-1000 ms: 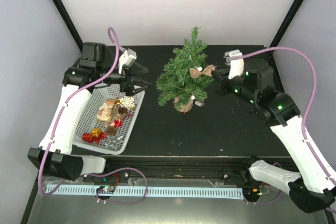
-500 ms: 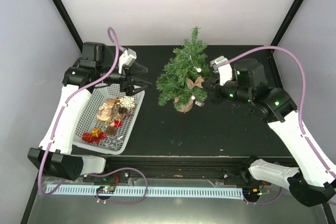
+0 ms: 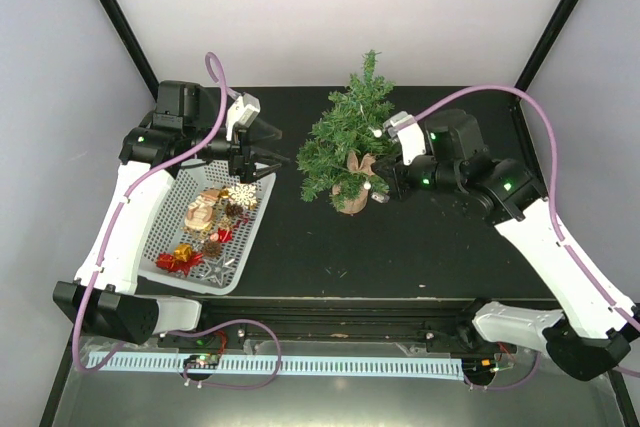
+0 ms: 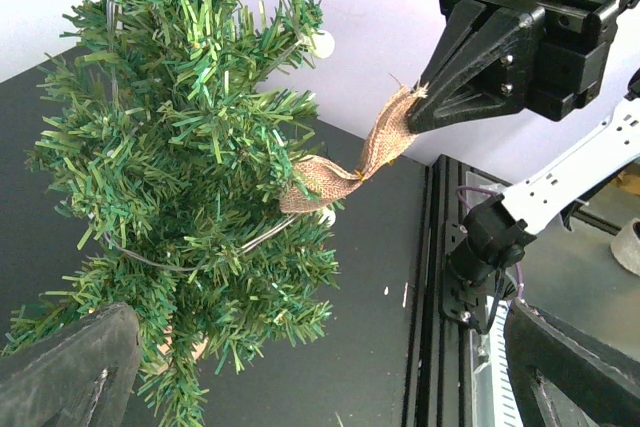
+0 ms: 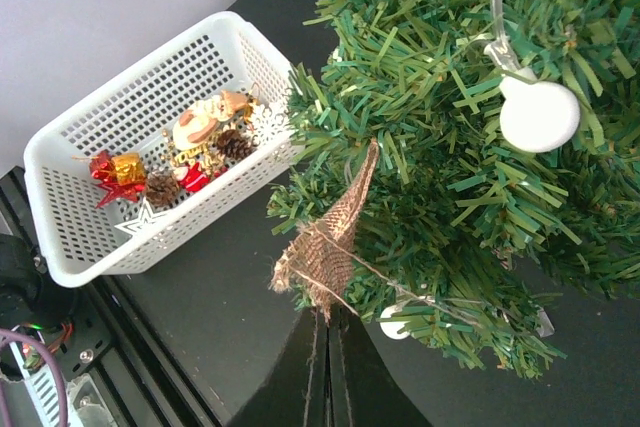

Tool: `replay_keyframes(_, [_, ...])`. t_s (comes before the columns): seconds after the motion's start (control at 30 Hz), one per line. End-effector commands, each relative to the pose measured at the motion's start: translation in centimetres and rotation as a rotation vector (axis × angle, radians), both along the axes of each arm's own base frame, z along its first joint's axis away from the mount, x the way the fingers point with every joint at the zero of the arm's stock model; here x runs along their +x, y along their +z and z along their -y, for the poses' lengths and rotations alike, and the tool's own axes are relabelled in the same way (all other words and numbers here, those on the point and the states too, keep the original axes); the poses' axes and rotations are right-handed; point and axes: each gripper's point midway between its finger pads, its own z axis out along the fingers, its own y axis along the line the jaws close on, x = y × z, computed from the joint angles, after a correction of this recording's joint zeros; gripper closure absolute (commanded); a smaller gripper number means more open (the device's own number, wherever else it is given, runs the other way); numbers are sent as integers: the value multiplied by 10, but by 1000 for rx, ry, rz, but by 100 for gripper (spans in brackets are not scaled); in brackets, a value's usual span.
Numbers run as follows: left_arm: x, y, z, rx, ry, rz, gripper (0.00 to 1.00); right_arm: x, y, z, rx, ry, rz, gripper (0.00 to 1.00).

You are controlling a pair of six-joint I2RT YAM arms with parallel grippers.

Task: Decorate the small christmas tree

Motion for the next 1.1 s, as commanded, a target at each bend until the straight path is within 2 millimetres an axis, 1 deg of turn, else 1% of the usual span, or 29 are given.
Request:
replay_keyframes(0.0, [-4,8,-1,-21,-6,22,1,8,-2,0,-26,-22,13,99])
replay_keyframes(0.2, [-4,7,-1,-21,-7,16,1,6,-10,-4,-26,-1,-12,99])
replay_keyframes(0.37, [-4,7,-1,-22,-7,17,1,8,-15,-4,-36,-11,-18,99])
replay_keyframes(0.47, [-4,7,-1,-24,-10,13,1,6,-21,-8,-36,14,-41,99])
replay_keyframes(0.5, [-11,13,-2,-28,-9,36,1,5,-24,-10,-38,21,-49,99])
replay_keyframes(0.63, [-12,13,-2,-27,-9,41,1,0,-33,-16,-59,43,-67,99])
replay_keyframes(0.7, [-12,13,-2,-28,-10,41,1,3,-30,-13,-64,20,-53,99])
replay_keyframes(0.77, [-12,13,-2,-28,-9,42,1,9,-22,-7,-59,-25,-15,99])
replay_keyframes(0.9, [-12,13,-2,-28,-9,43,1,19,1,5,-36,-114,71,99])
replay_keyframes(1.07, [-13,14,-2,-30,-10,43,1,29,16,17,-32,-203,128,99])
